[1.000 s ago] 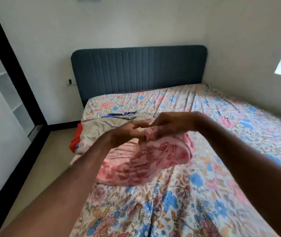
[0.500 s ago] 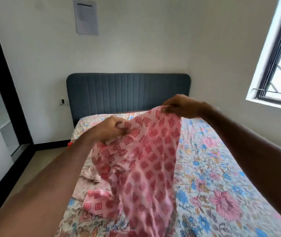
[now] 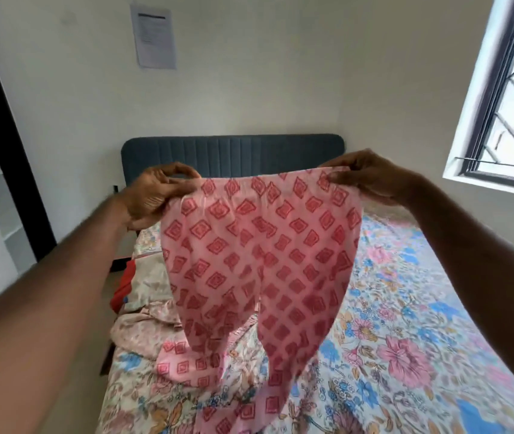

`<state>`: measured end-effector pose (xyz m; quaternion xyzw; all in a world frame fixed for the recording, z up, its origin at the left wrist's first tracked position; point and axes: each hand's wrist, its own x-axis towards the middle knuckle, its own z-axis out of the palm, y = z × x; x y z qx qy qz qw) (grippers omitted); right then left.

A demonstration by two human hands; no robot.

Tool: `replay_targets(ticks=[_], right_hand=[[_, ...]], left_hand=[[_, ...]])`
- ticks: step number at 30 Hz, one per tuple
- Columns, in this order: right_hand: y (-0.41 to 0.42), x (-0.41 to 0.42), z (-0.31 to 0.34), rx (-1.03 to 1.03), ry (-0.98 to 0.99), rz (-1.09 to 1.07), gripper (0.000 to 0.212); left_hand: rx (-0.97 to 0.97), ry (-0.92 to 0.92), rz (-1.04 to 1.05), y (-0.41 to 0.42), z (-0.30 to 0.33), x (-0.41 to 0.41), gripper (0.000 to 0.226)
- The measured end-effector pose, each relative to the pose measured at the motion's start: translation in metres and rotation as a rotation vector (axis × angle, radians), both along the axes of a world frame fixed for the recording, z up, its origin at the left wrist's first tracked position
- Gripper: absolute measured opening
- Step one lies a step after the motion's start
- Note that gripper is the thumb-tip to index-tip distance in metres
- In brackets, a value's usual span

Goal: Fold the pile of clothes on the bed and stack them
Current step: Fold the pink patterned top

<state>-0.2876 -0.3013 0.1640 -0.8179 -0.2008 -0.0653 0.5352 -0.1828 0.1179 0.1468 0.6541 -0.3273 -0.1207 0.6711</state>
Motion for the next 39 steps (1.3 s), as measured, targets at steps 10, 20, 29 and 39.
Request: replay_targets(ticks=[10,20,29,39], right_hand=[[-0.003,0.003,0.010,-0.047,0.255,0.260,0.038],[0.017,0.131,0.015,-0.412,-0.437,-0.660,0.012],[-0.013,0.065,0.185,-0.052,-0.915,-0.651,0.039],[-0.029,-0.016,-0.080,-0.601,-0.123,-0.247,0.012]], left_hand=[[0.439,0.061,-0.216,0.023,0.023,0.023,0.036],[0.398,-0.867,0.749,-0.056,0.016,0.104,0.014],[-0.107,-1.152,0.758,-0.098,0.202,0.091,0.019],[0.320,-0.679,0.309,-0.056,-0.095,0.044,0.049]])
